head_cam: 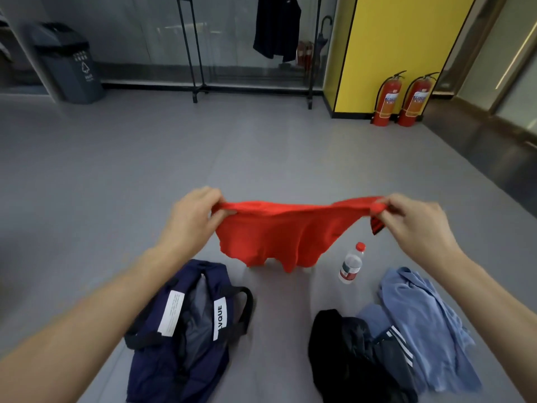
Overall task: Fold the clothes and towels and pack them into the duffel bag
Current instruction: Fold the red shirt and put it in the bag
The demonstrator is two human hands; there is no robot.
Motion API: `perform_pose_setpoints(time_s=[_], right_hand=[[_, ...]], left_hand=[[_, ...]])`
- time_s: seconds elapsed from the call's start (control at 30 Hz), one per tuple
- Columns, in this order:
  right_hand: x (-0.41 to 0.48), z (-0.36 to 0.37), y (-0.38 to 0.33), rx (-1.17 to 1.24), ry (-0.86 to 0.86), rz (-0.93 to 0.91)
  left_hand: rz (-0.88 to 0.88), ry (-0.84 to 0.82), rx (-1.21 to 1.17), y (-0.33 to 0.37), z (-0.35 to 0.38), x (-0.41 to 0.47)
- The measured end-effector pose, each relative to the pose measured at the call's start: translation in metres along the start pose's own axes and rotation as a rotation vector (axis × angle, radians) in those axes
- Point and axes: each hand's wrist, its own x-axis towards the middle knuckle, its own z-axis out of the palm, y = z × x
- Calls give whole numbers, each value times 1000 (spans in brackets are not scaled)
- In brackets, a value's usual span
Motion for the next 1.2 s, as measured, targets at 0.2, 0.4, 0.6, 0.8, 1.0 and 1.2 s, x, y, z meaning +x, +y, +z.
perform_pose_setpoints(time_s=[0.2, 0.4, 0.6, 0.8, 1.0, 1.2], right_hand=[[-151, 131, 69, -93, -363, 47], [-269, 262, 110, -123, -908, 90], [-329, 317, 118, -108, -1250, 96], [-320, 351, 125, 80, -502, 87], [-336, 390, 168, -183, -766, 141], [-315, 400, 209, -210, -719, 160]], left_hand=[[-2, -373, 63, -24, 117, -162], [41, -734, 63, -43, 211, -300], [-207, -1294, 159, -39, 257, -363], [-115, -854, -13, -27, 307, -343], [-166, -975, 140, -52, 358, -361], [-276, -948, 118, -67, 393, -339]])
